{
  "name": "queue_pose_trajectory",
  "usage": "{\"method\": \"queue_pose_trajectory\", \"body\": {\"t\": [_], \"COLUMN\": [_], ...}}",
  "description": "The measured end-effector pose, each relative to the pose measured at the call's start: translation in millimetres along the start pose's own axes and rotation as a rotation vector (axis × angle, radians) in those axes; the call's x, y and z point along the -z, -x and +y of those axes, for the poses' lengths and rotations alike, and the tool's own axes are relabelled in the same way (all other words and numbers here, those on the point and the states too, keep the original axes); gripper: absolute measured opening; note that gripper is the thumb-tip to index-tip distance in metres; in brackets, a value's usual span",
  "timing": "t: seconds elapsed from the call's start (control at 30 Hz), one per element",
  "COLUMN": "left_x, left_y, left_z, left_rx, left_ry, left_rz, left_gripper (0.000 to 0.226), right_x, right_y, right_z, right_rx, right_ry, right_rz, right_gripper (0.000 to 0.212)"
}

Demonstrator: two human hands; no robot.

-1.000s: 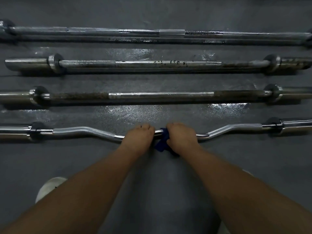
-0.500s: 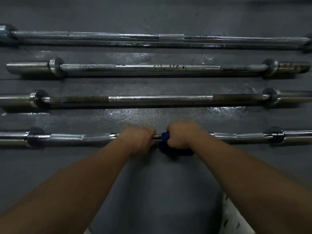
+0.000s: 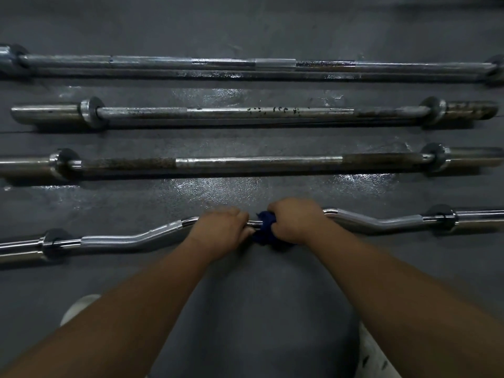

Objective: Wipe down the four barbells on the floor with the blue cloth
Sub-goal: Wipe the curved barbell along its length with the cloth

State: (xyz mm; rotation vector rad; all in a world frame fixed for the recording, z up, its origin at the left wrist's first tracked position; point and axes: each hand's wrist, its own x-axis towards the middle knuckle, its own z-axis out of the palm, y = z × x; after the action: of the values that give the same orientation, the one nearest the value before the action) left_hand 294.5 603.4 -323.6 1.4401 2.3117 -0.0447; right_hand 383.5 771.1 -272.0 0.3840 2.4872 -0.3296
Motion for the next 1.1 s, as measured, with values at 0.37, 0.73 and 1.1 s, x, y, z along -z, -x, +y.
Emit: {"method": "queue_pose_trajectory", "body": {"t": [0.37, 0.73, 1.1], "left_x": [-33.9, -51.5, -21.6], "left_y": [17.3, 32.6, 63.1], "left_z": [8.0, 29.5, 7.7], "left_rx": [0.066, 0.2, 0.196], "left_ry": [0.001, -0.003, -0.072], "left_rz": [0.156, 0.153, 0.085], "left_gripper": [0.086, 0.095, 0.094], "right_x": [-85.8, -94.2, -100.6], "right_y": [10.6, 25.8, 75.7], "right_z": [0.1, 0.2, -31.8], "right_rx": [-0.061, -0.043, -0.402], "right_ry": [-0.21, -0.176, -0.669], "right_rz": [0.363, 0.419, 0.193], "right_gripper": [0.074, 0.075, 0.012]}}
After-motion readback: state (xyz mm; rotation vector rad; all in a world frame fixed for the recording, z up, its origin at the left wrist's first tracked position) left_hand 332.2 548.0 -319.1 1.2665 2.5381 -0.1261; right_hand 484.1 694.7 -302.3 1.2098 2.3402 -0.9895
